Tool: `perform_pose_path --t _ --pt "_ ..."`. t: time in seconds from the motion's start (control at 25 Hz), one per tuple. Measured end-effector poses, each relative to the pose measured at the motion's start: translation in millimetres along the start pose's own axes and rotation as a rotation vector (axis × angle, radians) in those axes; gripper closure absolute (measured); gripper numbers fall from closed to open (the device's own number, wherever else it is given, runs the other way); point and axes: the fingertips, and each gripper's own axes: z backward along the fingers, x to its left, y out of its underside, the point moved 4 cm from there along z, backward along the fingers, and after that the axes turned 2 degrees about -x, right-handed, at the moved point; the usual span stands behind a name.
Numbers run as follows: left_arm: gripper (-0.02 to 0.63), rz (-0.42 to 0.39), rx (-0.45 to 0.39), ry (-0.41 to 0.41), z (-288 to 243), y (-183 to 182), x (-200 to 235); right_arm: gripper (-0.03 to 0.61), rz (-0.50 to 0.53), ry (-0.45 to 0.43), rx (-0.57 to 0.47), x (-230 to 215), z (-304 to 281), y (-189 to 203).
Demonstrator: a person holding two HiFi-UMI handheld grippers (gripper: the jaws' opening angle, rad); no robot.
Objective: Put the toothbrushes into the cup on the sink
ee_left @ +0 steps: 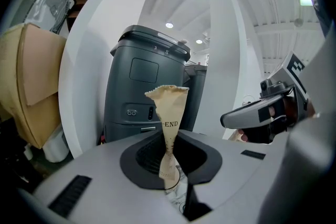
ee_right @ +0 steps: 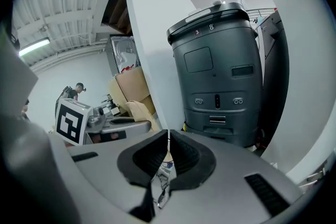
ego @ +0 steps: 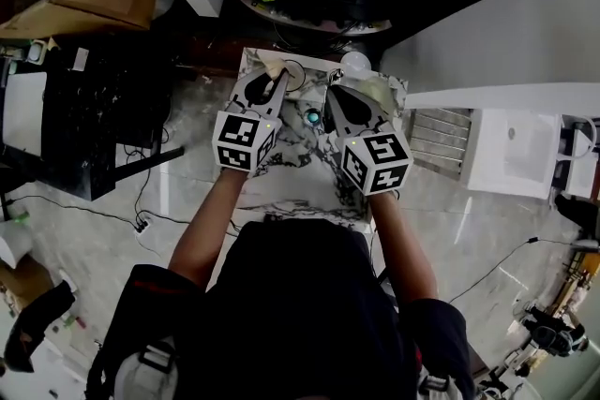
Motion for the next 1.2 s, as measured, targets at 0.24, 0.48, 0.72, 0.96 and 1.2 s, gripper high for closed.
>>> perform_pose_path --t 0.24,0.48,0.72,0.96,1.2 --pt "0.569 0.006 0.027 -0.004 -5.3 13.6 -1.8 0.538 -0.006 0.007 0.011 -3.7 1.1 2.6" --pt "0.569 0.026 0.064 0.005 -7.2 26.7 -4.0 0.538 -0.005 0.007 0.013 -4.1 2.9 3.6" --pt "0.568 0.021 0.113 0.003 -8.6 39.0 -4.6 0.538 -0.009 0.005 0.019 -4.9 2.8 4.8" --pt "0.527 0.029 0.129 -0.001 -7.7 43.5 -4.8 0.538 -0.012 0.004 0.018 -3.4 3.0 3.7" --pt "0.470 0.036 0.136 -0.002 -7.2 46.1 -3.4 0.538 -0.017 0.000 0.021 -1.5 2.2 5.2"
